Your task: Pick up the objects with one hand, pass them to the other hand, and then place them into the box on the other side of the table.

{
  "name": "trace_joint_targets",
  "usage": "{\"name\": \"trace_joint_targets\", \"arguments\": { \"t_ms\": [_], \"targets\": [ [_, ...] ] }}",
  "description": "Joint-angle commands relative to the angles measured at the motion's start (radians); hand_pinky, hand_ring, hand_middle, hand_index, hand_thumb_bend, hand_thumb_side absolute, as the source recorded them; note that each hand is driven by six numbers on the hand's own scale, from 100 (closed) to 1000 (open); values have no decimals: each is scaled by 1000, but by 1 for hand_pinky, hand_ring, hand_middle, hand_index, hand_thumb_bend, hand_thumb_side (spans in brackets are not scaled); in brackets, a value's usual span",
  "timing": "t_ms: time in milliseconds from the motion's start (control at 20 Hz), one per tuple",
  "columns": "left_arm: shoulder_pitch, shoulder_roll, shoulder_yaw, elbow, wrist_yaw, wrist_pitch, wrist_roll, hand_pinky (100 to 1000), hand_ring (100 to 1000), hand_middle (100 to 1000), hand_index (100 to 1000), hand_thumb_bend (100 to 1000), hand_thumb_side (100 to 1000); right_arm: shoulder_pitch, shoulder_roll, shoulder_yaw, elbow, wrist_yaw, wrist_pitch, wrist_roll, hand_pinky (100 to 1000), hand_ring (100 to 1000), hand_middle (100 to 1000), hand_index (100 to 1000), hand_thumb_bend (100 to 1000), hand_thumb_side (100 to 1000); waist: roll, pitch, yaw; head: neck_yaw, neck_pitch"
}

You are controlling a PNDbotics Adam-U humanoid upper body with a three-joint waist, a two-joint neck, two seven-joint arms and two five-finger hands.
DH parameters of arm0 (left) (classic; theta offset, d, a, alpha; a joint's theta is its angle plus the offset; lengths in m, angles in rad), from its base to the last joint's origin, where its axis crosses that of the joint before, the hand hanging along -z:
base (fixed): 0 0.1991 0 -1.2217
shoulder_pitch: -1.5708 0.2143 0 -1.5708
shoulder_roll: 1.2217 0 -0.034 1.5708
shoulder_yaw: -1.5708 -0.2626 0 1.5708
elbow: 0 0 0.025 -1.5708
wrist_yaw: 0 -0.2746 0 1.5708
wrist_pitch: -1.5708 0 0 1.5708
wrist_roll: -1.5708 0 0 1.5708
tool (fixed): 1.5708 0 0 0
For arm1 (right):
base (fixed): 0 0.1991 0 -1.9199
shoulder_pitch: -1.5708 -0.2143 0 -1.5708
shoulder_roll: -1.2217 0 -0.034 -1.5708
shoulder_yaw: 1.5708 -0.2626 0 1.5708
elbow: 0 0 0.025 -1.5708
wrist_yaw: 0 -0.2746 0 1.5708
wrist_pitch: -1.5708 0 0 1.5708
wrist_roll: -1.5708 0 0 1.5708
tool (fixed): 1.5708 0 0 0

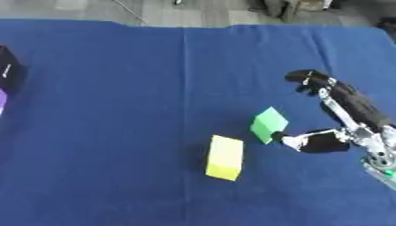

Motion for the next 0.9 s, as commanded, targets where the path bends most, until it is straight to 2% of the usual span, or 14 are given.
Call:
{"name": "trace_joint_targets", "arguments": {
  "t_ms": [50, 200, 350, 650, 900],
  "targets": [
    [1, 104, 31, 15, 263, 31, -7, 969, 1000, 649, 856, 100, 660, -89, -59, -33, -10, -39, 107, 222, 830, 822, 869, 885, 519, 359, 5, -34, -8, -2, 17],
    [16, 129, 33, 38, 328, 41, -6, 969, 1000, 648, 856, 100, 661, -166, -51, -34, -10, -33, 160, 379, 839, 827, 869, 874, 510, 365, 4, -48, -22, 10, 30],
    [25, 138, 30, 55, 327, 43, -10, 969, 1000, 646, 855, 100, 662, -200, -32, -15, -10, -20, 192, 458, 843, 815, 854, 872, 532, 340, 2, -56, -29, 20, 39],
    [33, 144, 24, 70, 305, 43, -23, 968, 1000, 642, 854, 100, 664, -208, 8, 55, -10, 49, 225, 547, 856, 822, 851, 874, 574, 294, 2, -60, -29, 21, 45],
    [31, 140, 13, 80, 285, 42, -34, 968, 1000, 640, 853, 100, 663, -248, 53, 98, -10, 108, 271, 568, 831, 800, 844, 875, 596, 260, 3, -65, -36, 36, 55]
  ]
}}
